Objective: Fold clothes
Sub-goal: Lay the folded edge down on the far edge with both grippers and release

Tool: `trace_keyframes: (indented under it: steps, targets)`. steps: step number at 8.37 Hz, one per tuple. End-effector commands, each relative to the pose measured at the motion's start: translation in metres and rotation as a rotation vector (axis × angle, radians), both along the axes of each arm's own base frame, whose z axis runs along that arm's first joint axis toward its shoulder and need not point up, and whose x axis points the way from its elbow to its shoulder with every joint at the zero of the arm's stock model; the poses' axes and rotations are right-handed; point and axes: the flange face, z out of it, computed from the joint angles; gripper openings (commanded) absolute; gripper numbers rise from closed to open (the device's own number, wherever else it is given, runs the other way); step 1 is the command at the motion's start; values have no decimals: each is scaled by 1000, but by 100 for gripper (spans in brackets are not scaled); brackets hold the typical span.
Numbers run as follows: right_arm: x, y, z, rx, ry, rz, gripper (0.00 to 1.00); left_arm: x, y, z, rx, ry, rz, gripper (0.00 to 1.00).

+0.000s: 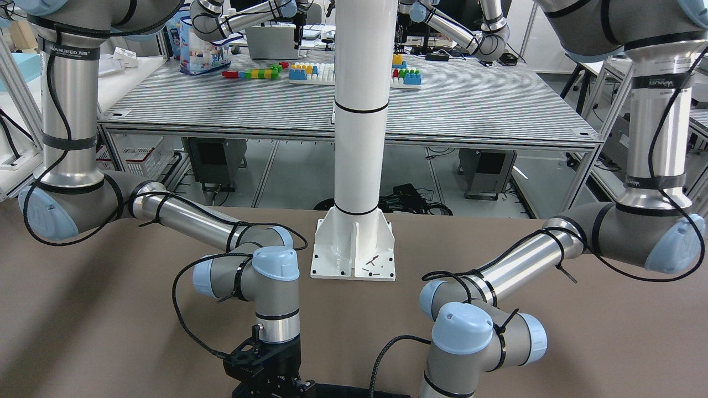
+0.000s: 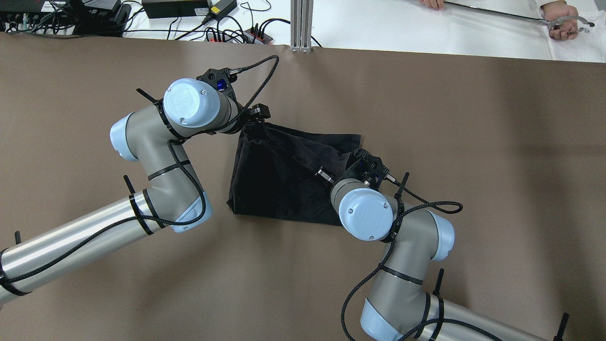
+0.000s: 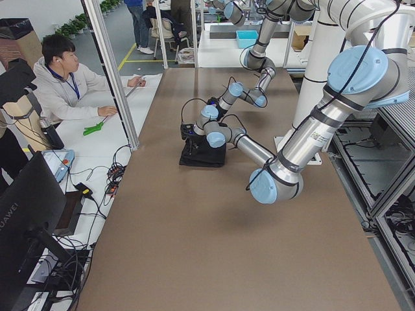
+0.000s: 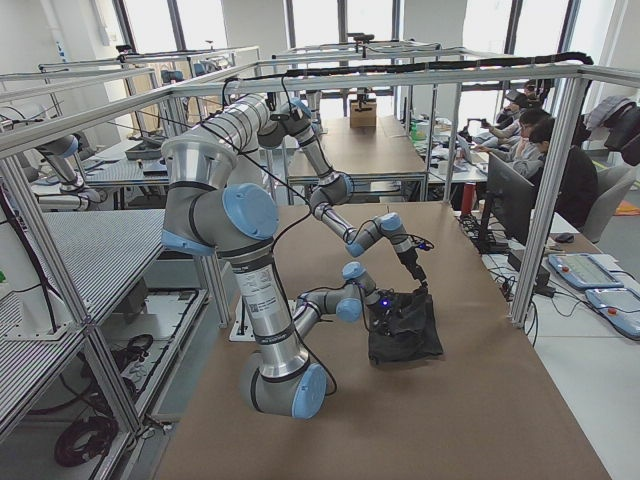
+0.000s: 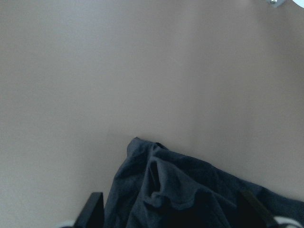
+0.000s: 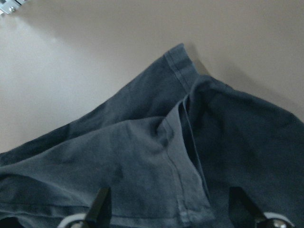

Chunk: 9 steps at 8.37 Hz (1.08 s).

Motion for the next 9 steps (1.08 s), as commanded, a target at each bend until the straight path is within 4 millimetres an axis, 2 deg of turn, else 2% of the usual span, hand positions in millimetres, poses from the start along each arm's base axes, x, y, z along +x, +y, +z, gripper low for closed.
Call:
trace_keyframes:
  steps: [1,2,5,6,7,9]
  targets:
    - [-3,3,1,-50,-51,62,18,0,1,7,-4,-8,-2,100]
    - [3,-3,-2,-41,-69,75,0,0,1,8,-5,-9,-2,100]
    - [34,-37,-2,-26,-73,134,0,0,1,8,-5,-10,-3,100]
    - [46,-54,2,-28,-63,165,0,0,1,11,-8,-11,-4,100]
    - [44,-73,14,-44,-31,185,0,-3,3,13,-7,-10,-4,100]
    - [17,-125,19,-49,31,229,0,-19,17,27,-4,-5,-3,100]
